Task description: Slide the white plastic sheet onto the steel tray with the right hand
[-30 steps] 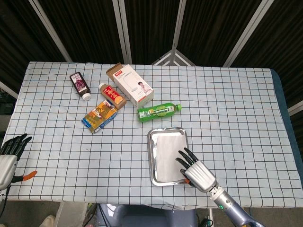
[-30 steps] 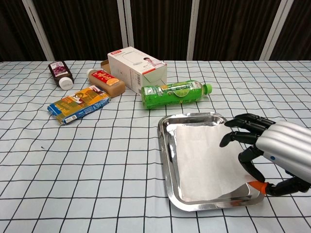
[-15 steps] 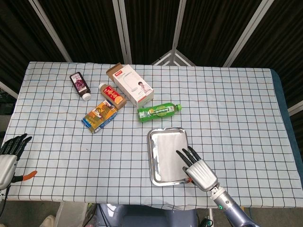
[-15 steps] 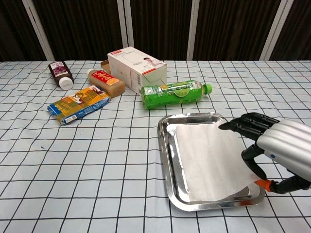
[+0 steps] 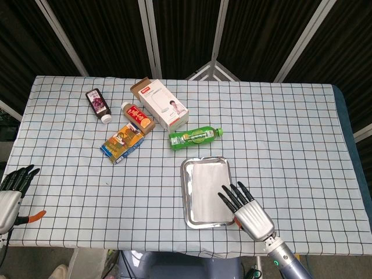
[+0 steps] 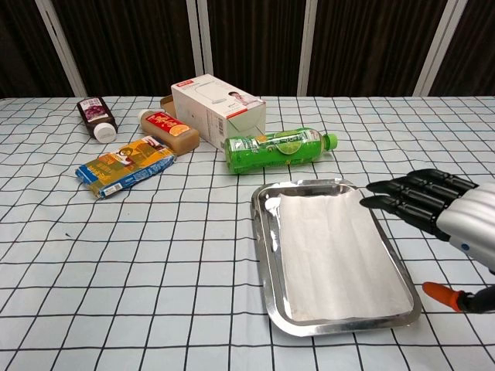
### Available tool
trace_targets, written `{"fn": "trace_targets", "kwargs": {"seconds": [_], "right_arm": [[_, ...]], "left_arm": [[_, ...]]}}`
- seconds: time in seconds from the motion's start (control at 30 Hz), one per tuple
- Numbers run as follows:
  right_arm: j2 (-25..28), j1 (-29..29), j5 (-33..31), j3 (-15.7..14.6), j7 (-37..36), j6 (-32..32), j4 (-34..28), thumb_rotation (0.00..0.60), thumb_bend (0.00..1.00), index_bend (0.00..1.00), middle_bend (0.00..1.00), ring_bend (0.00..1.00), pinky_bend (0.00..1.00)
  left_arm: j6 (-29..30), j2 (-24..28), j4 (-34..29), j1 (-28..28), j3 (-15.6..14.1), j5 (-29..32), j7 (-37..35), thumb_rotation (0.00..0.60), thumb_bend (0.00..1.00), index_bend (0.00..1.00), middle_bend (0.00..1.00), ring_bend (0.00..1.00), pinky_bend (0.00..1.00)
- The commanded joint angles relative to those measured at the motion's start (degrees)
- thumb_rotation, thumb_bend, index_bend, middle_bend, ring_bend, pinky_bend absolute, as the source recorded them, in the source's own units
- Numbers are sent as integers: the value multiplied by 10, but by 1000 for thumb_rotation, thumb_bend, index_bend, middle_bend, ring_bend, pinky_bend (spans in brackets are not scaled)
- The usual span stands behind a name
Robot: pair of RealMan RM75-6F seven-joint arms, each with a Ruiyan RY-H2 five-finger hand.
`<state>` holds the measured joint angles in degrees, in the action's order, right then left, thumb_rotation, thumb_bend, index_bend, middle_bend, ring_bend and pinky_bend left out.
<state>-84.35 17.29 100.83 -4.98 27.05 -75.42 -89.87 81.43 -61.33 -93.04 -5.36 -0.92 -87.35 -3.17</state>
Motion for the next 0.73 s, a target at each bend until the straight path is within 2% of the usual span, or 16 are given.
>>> {"fn": "trace_targets", "kwargs": {"seconds": [0.03, 0.2, 0.33, 0.57, 0.73], "right_arm": [[12, -2, -5, 8, 7, -5, -9, 600, 373, 0, 0, 0, 0], [50, -9, -16, 20, -3, -24, -24, 600, 373, 0, 0, 0, 0], [93, -29, -39, 35, -37, -63, -34, 600, 372, 0, 0, 0, 0], [162, -89, -132, 55, -140, -116, -69, 600, 373, 0, 0, 0, 0], [185, -114, -173, 62, -168, -127, -80, 600, 373, 0, 0, 0, 0]], "left_arm": [[-1, 0, 0, 0, 0, 1, -1, 600, 0, 0, 0, 0, 0], [0, 0, 2, -1, 1, 1, -2, 600, 0, 0, 0, 0, 0], [2, 0, 3, 0, 1, 0, 0, 600, 0, 0, 0, 0, 0], [10, -6, 6, 3, 3, -1, 19, 600, 0, 0, 0, 0, 0], [13, -9, 4, 5, 4, 5, 38, 600, 0, 0, 0, 0, 0]]}}
